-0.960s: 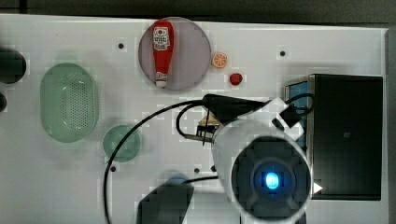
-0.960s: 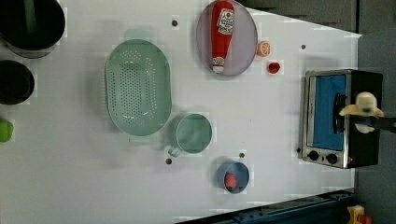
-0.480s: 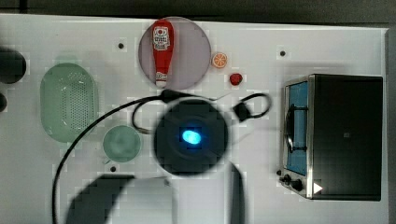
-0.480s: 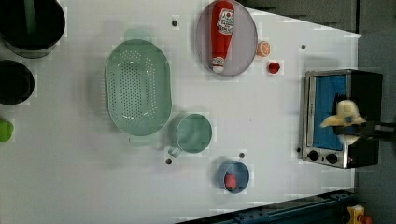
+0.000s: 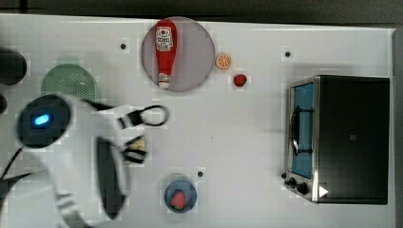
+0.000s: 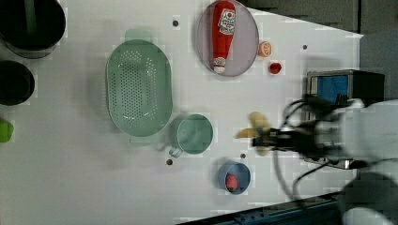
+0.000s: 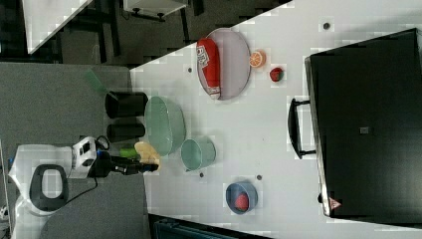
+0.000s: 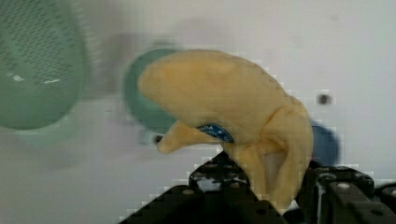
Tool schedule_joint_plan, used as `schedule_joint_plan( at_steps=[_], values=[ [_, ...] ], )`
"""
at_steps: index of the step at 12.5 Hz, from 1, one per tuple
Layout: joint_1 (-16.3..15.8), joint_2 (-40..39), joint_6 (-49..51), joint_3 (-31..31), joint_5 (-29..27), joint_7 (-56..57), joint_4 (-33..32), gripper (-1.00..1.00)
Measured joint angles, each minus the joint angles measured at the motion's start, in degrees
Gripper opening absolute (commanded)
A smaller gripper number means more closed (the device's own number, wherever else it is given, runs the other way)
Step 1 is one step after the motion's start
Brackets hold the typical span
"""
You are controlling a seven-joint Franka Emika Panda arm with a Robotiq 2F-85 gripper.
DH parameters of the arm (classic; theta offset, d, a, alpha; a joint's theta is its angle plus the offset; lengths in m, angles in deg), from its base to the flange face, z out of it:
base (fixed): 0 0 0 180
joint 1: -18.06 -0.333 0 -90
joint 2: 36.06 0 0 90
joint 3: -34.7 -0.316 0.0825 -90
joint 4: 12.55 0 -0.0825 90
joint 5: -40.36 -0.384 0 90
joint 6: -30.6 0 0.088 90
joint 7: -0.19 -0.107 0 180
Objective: Pick Banana and place it in mug.
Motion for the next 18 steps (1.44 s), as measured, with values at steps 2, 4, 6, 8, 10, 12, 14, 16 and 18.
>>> schedule_joint_plan(
  at_steps=[2, 4, 6, 8, 10, 12, 14, 16, 18],
  values=[
    [-1.03, -2.3, -6.67, -4.43, -0.59, -4.46, -1.45, -0.38],
    [-1.98, -3.17, -13.37, -5.85, -0.96, -9.66, -3.47, -0.38],
    [-2.32, -4.2, -19.72, -6.21, -0.43, -12.48, -6.15, -0.38],
    [-2.11, -7.34, -23.86, -6.03, -1.2, -13.16, -7.95, -0.38],
    [-1.38, -9.32, -29.21, -5.04, 0.0, -14.0, -11.97, -0.38],
    [-0.37, -11.95, -32.09, -4.28, 0.57, -14.7, -13.54, -0.15],
    [0.63, -13.9, -32.84, -4.55, 0.58, -15.58, -14.77, 0.3],
    [0.08, -15.88, -33.68, -3.94, -0.13, -15.9, -14.55, 0.75],
    [-0.66, -15.45, -35.03, -3.34, -0.24, -16.33, -15.22, 1.0]
  ],
)
